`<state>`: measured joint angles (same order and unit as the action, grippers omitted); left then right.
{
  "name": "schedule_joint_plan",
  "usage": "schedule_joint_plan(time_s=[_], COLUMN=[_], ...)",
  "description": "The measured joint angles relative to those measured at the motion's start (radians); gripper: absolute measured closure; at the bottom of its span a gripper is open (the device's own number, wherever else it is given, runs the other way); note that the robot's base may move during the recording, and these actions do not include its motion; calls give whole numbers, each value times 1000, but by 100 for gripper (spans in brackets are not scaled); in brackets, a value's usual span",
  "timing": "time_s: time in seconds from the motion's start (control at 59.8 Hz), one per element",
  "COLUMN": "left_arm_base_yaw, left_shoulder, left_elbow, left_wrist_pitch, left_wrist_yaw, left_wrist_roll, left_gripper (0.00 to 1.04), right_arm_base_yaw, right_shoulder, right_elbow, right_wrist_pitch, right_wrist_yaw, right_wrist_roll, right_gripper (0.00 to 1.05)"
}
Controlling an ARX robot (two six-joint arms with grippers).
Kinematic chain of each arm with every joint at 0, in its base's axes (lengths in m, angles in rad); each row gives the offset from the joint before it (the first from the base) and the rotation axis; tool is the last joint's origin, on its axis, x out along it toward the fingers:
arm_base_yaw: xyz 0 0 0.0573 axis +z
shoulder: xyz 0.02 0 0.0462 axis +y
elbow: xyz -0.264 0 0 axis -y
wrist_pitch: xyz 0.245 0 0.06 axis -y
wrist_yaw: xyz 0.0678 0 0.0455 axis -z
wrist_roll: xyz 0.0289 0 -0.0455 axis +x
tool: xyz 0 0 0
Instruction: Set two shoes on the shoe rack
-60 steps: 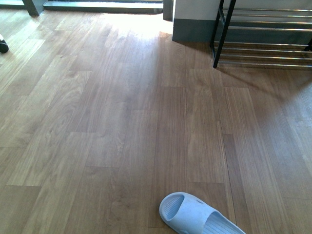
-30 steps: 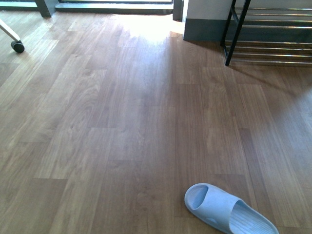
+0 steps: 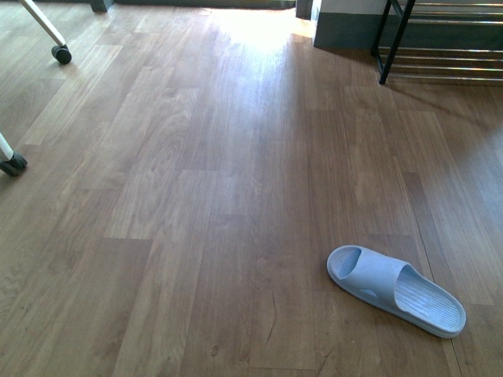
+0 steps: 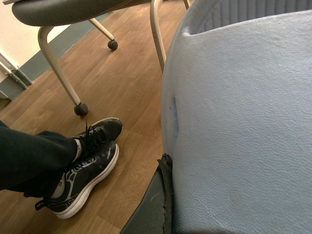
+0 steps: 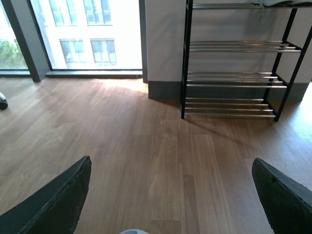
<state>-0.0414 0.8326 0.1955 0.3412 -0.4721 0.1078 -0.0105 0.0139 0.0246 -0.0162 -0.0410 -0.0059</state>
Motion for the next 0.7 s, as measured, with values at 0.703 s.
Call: schedule_joint_plan(time_s=[0.703], left_arm_base_yaw=[0], left_shoulder=[0], left_elbow=[0], left_wrist_pitch=[0], left_wrist_yaw=[0], left_wrist_roll=[0], left_gripper=[103], right_arm_base_yaw=[74], right_shoulder=[2047], right_elbow=[451], right_wrist_pitch=[867], right_wrist_yaw=[-79], right_wrist_roll=[-265], right_gripper=[9])
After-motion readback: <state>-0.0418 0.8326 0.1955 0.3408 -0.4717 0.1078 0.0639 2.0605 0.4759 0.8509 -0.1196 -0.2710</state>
